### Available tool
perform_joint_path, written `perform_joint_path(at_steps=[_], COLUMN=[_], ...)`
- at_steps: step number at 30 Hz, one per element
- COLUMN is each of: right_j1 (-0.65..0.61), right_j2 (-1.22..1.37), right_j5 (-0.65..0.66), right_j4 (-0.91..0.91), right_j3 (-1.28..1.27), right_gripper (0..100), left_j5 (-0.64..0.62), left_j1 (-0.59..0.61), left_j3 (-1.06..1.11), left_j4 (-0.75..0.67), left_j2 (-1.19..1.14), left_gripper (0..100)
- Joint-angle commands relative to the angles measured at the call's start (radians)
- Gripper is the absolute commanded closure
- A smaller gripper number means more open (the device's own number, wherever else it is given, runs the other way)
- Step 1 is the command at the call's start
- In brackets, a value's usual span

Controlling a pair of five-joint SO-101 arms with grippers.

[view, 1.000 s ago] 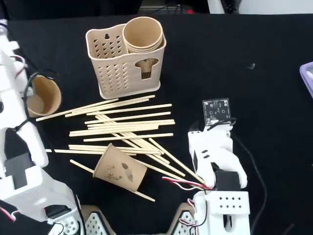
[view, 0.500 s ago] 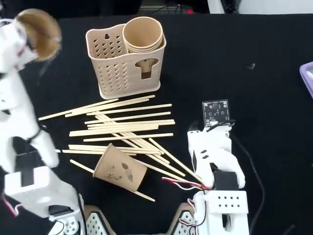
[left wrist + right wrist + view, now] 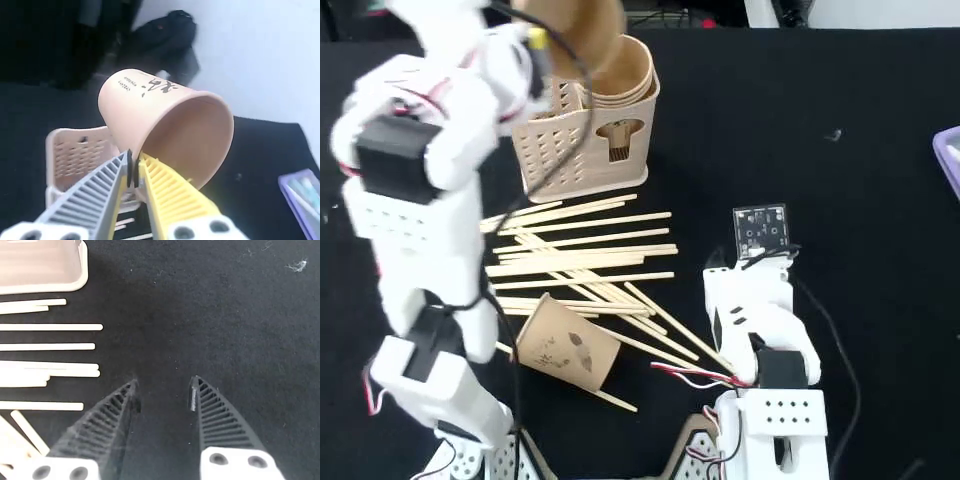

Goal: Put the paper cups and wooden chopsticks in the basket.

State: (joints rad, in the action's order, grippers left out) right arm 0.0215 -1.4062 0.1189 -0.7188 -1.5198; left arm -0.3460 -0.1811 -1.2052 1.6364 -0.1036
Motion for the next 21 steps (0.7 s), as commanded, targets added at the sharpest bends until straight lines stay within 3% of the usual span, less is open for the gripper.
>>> perform_joint_path(at_steps=[1,7,21], right_j1=[0.014,0.014,0.017], right_j2=[-0.013,-0.013,-0.013], right_j5=[-0.002,-0.002,-0.002], right_j4=[0.023,0.023,0.023], right_j3=[0.005,0.005,0.005], right_gripper=[83.2,83.2,83.2], left_j5=[-0.015,-0.015,-0.025], left_j1=[-0.108,-0.151,-0.091], left_j3=[0.039,0.124,0.133], left_j4=[-0.038,-0.091,-0.083], left_j2=[0.002,-0.023,-0.081], left_gripper=[97,97,97])
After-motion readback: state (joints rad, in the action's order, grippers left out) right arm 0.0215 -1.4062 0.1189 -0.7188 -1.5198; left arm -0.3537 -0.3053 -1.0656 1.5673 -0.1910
